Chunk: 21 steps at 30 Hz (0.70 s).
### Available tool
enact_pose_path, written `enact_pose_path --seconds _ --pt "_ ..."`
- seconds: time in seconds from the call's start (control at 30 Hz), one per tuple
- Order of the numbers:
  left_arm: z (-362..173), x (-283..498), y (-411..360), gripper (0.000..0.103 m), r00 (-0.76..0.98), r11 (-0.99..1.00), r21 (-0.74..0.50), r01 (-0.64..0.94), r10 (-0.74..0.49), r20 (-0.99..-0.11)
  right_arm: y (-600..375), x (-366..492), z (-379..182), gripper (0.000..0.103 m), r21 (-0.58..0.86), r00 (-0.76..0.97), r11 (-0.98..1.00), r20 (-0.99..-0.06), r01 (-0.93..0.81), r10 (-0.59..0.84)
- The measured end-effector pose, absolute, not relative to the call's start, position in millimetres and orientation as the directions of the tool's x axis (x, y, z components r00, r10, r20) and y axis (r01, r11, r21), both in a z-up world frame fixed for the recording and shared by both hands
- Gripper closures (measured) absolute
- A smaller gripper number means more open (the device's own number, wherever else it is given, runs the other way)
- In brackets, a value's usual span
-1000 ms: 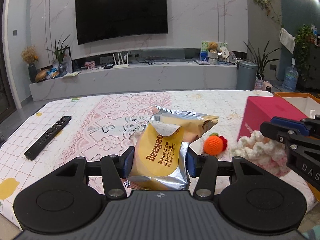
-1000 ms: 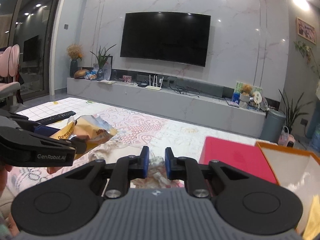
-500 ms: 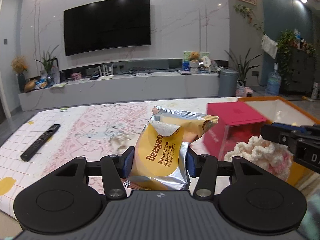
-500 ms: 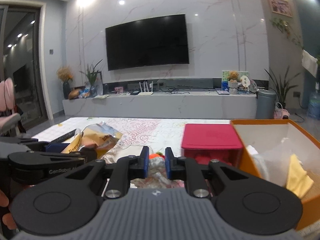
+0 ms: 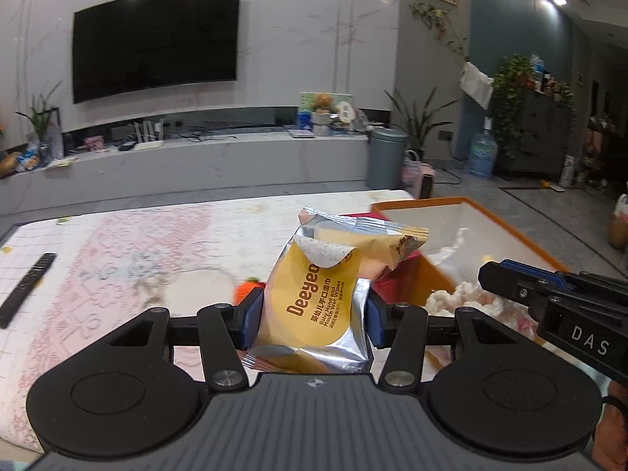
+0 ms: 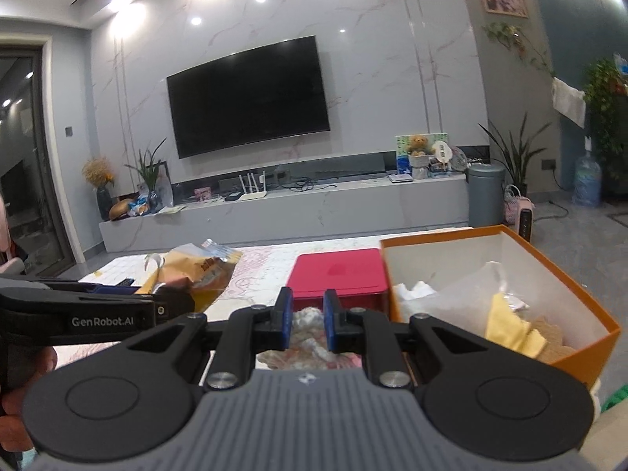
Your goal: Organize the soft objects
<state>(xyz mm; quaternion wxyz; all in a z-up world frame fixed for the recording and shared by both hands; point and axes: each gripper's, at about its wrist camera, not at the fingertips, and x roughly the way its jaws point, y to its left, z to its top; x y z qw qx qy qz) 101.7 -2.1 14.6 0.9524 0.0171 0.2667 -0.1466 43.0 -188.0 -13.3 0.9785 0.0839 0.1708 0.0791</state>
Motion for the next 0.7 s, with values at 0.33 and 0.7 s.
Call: enact_pose_path --seconds 0.33,0.7 --pt "33.6 125.0 -51.7 0.044 0.744 0.9 -0.115 0.42 -0.414 -0.524 -257.1 39.3 7.1 0.089 0.301 0.944 0.952 -0.294 -0.058 0.15" --pt "37.6 179.0 -104.1 0.044 0.673 0.859 -0.149 0.49 -0.482 -0.561 -327.7 85.3 19.1 0.09 0.372 0.927 0.928 -0.353 0.01 0.131"
